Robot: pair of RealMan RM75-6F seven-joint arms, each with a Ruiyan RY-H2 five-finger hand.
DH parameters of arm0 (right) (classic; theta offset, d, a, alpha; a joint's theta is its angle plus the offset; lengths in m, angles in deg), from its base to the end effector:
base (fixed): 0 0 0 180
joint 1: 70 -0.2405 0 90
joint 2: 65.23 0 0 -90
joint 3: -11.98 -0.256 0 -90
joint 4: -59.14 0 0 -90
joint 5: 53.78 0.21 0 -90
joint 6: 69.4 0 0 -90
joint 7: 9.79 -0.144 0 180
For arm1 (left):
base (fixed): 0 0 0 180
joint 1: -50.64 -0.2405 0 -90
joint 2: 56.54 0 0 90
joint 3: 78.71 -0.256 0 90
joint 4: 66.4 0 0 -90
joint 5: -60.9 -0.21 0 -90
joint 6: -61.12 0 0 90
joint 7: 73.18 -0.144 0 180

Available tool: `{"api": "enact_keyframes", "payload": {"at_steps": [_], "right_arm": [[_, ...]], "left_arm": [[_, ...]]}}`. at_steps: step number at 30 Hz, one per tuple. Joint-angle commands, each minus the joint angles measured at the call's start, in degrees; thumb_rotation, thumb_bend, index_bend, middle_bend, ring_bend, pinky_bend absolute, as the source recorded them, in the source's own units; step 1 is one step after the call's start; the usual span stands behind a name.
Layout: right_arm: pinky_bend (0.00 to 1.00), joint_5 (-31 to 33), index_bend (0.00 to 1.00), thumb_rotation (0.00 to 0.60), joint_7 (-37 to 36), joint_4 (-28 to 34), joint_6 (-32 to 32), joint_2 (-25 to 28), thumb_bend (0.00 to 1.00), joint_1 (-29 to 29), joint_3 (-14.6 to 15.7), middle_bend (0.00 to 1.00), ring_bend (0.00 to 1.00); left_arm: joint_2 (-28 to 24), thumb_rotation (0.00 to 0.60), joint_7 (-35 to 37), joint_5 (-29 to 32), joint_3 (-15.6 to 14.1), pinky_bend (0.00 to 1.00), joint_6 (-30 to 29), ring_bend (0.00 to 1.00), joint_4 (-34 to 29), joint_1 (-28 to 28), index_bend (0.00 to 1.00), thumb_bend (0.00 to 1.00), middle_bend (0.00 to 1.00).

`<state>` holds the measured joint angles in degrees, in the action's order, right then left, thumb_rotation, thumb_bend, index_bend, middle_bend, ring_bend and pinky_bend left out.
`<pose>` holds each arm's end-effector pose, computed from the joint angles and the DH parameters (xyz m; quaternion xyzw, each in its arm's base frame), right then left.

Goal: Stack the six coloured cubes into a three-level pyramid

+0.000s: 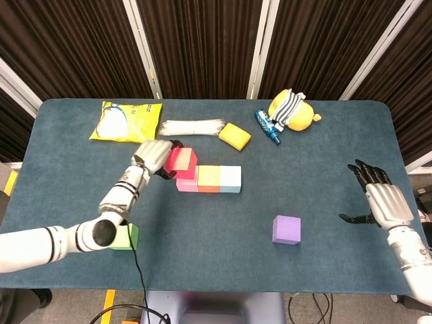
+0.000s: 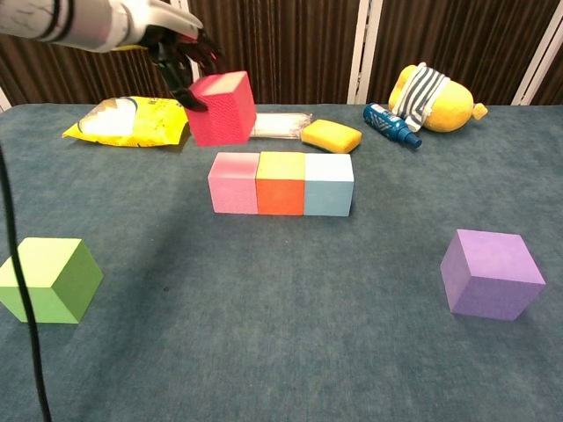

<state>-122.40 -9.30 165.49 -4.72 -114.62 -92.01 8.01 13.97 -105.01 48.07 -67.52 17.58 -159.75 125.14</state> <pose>-0.2659 -0.2583 0.1859 0.6282 -0.4583 0.3290 0.5358 -0.0312 0.4253 0.0606 -0.7362 -0.4382 -0.2957 0.4226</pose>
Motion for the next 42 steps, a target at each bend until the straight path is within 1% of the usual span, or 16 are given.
{"api": "enact_keyframes", "payload": {"at_steps": [1, 6, 10, 21, 32, 42], "right_arm": [[0.03, -0.57, 0.0, 0.528, -0.74, -0.53, -0.2, -0.13, 0.19, 0.41, -0.07, 0.04, 0.0], [0.03, -0.89, 0.0, 0.529, -1.25, -0.87, -0.38, -0.2, 0.19, 0.64, -0.16, 0.05, 0.0], [0.03, -1.32, 0.0, 0.528, -2.21, -1.63, -1.03, -0.38, 0.19, 0.88, -0.33, 0.05, 0.0], [0.03, -1.73, 0.0, 0.528, -3.31, -2.24, -1.39, -0.14, 0.19, 1.73, -0.8, 0.04, 0.0], [0.03, -2.06, 0.0, 0.528, -3.41, -2.1, -1.61, 0.13, 0.19, 2.24, -1.26, 0.05, 0.0], [0.03, -2.27, 0.0, 0.528, -3.96, -2.27, -1.72, 0.27, 0.19, 2.79, -1.51, 0.05, 0.0]], "left_arm": [[4.23, 0.6, -5.39, 7.88, -2.25, 0.36, -4.53, 0.39, 1.14, 5.49, 0.23, 0.35, 0.44], [5.75, 0.6, -6.94, 10.45, -2.4, 0.36, -5.83, 0.39, 1.95, 6.76, 0.22, 0.35, 0.43], [8.87, 0.6, -10.33, 12.38, -2.84, 0.36, -8.73, 0.39, 3.98, 8.68, 0.22, 0.35, 0.43], [12.69, 0.6, -11.7, 14.8, -0.45, 0.36, -10.45, 0.39, 7.2, 8.41, 0.22, 0.35, 0.43], [13.03, 0.6, -12.16, 15.93, 2.56, 0.37, -10.0, 0.39, 6.32, 7.53, 0.21, 0.35, 0.43], [15.24, 0.6, -13.81, 15.88, 3.49, 0.37, -11.31, 0.4, 7.62, 7.63, 0.2, 0.35, 0.43]]}}
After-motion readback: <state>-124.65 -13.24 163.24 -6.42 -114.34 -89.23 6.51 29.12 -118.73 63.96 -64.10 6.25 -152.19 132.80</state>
